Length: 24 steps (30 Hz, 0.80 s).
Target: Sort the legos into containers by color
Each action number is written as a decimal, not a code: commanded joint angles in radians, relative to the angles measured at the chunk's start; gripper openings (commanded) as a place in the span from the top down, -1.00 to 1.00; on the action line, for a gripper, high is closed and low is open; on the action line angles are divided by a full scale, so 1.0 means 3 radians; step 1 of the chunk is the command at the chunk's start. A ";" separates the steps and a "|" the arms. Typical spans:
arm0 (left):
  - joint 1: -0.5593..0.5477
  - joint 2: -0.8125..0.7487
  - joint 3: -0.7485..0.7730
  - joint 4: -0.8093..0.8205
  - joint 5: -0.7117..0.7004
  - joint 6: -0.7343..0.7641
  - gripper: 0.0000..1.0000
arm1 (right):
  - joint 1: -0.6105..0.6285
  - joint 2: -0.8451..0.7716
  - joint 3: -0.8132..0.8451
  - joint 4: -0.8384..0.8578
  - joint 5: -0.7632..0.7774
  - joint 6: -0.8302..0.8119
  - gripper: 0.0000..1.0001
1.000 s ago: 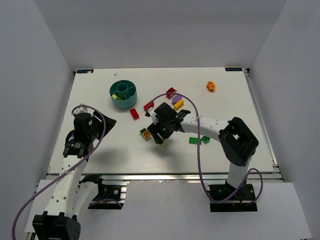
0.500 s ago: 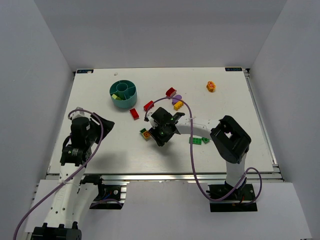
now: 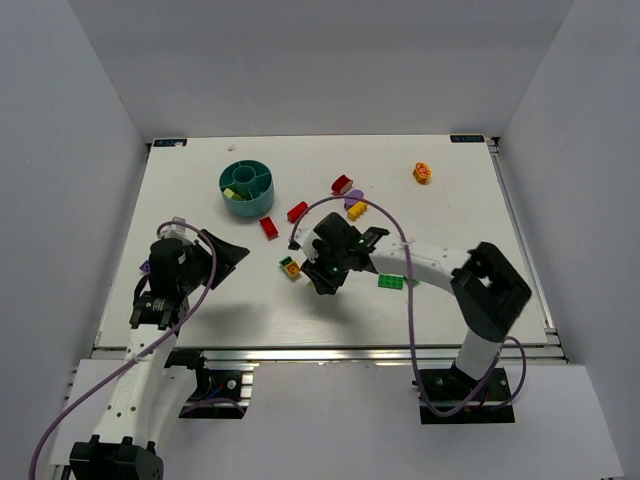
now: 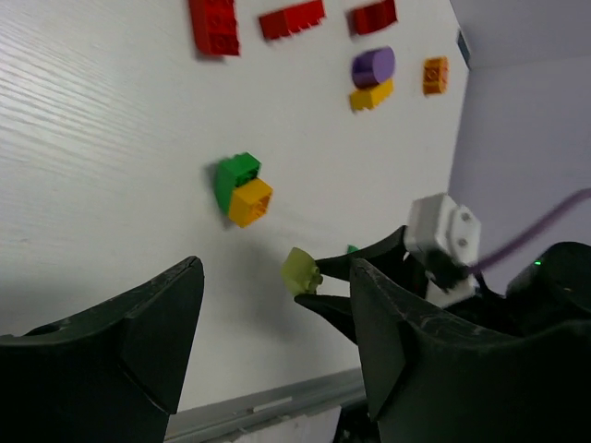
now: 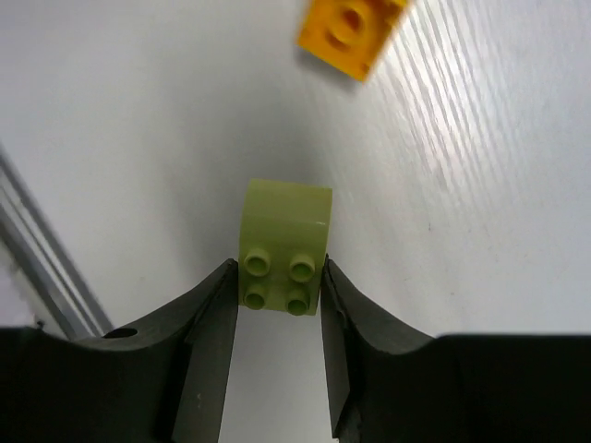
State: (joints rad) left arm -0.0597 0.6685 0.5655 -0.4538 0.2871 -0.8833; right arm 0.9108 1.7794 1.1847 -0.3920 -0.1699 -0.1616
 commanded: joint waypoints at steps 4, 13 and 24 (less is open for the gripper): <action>0.0025 0.0078 -0.0126 0.0582 0.0735 -0.0093 -0.48 | -0.0024 -0.0827 -0.0242 0.0437 -0.0931 -0.1061 1.00; 0.0025 0.0057 0.0084 0.0382 0.0413 -0.0001 -0.48 | -0.0029 -0.0660 0.0289 0.0652 -0.0855 -0.1491 1.00; 0.0025 0.0118 -0.0131 0.1103 0.1201 -0.0211 -0.45 | -0.0029 -0.0409 0.0607 0.0846 -0.1106 -0.1651 1.00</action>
State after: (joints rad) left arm -0.0578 0.7002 0.5430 -0.2058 0.5587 -0.9283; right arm 0.9028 1.6367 1.3060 -0.2058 -0.4553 -0.6544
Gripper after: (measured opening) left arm 0.728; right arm 0.428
